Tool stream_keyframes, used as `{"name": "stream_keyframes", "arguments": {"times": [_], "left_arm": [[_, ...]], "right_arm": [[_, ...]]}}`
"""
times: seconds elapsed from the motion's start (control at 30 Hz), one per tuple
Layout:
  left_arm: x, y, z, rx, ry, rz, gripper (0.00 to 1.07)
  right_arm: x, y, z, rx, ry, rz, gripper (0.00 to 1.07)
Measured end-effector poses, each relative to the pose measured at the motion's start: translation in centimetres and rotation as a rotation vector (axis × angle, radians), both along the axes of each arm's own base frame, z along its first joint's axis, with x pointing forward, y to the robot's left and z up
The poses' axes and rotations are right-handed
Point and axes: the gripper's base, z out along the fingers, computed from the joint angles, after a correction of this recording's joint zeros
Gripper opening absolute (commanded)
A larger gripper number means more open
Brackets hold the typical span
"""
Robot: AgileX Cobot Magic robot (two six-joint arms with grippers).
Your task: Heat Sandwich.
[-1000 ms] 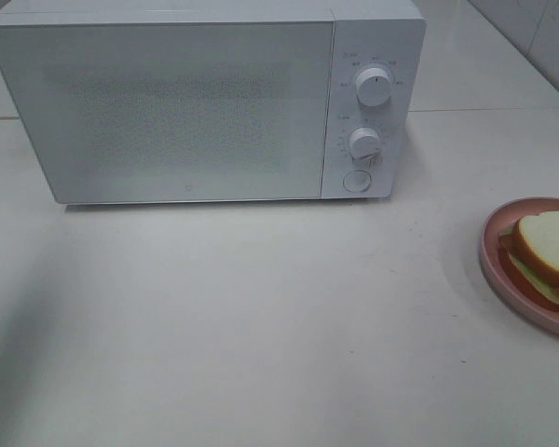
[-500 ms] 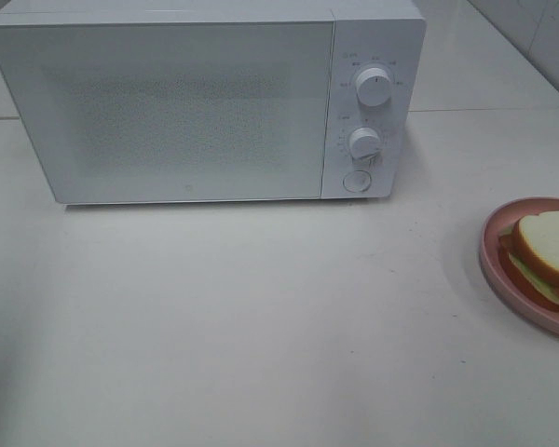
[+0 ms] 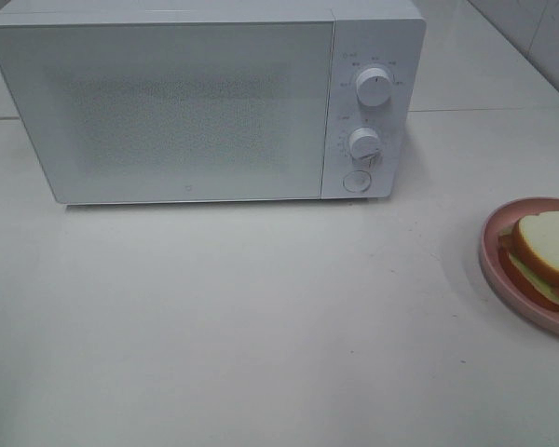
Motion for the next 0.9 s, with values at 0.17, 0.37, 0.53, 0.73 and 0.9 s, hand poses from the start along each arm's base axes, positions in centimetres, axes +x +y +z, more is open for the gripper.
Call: {"name": "stream_keyframes", "arguments": {"times": [0.17,0.37,0.53,0.73,0.9], "left_arm": [[-3.1,-0.6,-0.7,0.018,-0.133,0.01,0.76],[-6.4,-1.1,-1.6,0.044,-0.311,0.048,0.76],[-6.6,-1.0,-2.2,0.071,-0.306,0.051,0.76],[-6.0,-1.2,-2.2,0.049,-0.357,0.03,0.76],[-5.0,-1.6,-2.4,0.016,-0.431,-0.015,0.76]], "right_arm": [[0.0,0.0,0.0,0.0,0.0,0.0,0.69],[0.0,0.0,0.0,0.0,0.0,0.0,0.69],[0.0,0.0,0.0,0.0,0.0,0.0,0.69],[0.0,0.0,0.0,0.0,0.0,0.0,0.69],[0.0,0.0,0.0,0.0,0.0,0.0,0.69]]}}
